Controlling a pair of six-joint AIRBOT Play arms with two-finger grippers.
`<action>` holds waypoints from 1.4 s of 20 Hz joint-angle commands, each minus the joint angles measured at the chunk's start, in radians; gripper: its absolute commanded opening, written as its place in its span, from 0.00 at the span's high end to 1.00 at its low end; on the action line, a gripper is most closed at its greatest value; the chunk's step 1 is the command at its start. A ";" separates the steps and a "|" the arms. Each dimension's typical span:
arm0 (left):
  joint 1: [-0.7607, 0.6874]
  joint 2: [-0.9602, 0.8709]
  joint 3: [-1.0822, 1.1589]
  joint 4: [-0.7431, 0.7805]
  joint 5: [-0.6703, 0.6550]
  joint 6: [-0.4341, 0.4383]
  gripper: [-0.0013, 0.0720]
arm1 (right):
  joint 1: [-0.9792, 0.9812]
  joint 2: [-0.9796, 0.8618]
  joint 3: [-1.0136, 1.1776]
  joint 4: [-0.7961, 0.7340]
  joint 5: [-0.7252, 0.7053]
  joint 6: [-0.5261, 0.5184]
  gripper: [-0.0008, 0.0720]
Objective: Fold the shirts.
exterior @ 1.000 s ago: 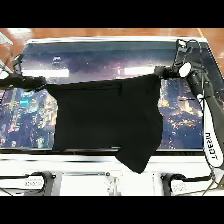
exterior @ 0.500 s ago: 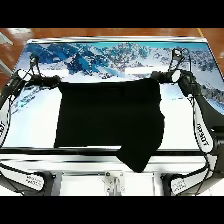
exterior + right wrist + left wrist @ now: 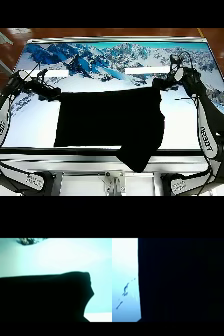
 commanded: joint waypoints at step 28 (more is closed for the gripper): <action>0.331 0.522 -0.759 -0.185 -0.183 0.171 0.23 | -0.421 0.431 -0.445 0.236 0.482 -0.304 0.13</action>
